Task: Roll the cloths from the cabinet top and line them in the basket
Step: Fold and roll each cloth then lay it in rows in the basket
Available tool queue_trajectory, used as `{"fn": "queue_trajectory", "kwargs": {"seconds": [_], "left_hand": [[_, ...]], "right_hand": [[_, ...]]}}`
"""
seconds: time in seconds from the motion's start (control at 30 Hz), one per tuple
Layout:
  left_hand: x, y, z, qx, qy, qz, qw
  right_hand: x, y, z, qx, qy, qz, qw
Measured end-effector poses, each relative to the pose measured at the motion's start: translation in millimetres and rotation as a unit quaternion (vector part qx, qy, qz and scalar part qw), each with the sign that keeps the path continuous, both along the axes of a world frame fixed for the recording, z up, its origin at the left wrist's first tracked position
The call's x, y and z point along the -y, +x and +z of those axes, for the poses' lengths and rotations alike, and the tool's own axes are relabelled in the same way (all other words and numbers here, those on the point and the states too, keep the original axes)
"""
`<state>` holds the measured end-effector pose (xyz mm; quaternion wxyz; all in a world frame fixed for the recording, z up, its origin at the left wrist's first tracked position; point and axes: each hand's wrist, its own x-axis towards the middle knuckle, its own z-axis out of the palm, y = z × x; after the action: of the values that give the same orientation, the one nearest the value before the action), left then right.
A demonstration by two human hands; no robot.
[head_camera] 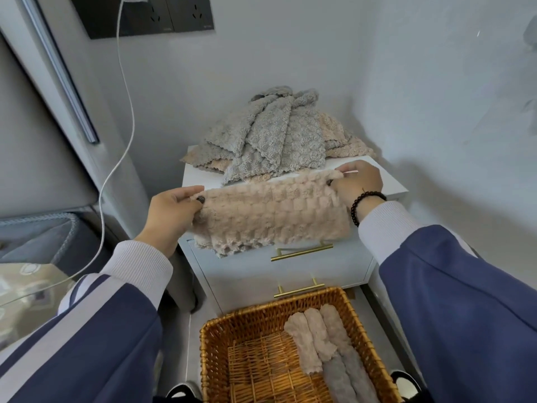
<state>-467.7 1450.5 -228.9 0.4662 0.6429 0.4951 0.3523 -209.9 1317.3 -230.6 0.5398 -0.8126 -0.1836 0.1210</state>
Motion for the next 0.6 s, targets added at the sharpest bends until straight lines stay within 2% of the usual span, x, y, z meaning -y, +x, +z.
{"fn": "queue_trajectory", "kwargs": {"seconds": [0.13,0.23,0.3,0.43,0.6], "left_hand": [[-10,-2,-4,-0.005,0.004,0.006,1.000],[-18,-1,-6,-0.002,0.000,0.018,1.000],[-22,-1,-6,0.013,-0.018,0.014,1.000],[-25,0,-1,0.018,-0.075,-0.016,0.997],[-27,-5,-1,0.001,-0.106,-0.084,0.991]], "right_hand": [[-12,2,1,0.044,0.064,0.027,0.997],[-22,8,-1,0.036,0.078,0.040,0.995],[-27,16,-3,0.011,0.059,0.051,0.997],[-27,21,-3,-0.009,-0.042,0.163,0.986],[-24,24,-5,0.021,-0.006,0.183,0.983]]}}
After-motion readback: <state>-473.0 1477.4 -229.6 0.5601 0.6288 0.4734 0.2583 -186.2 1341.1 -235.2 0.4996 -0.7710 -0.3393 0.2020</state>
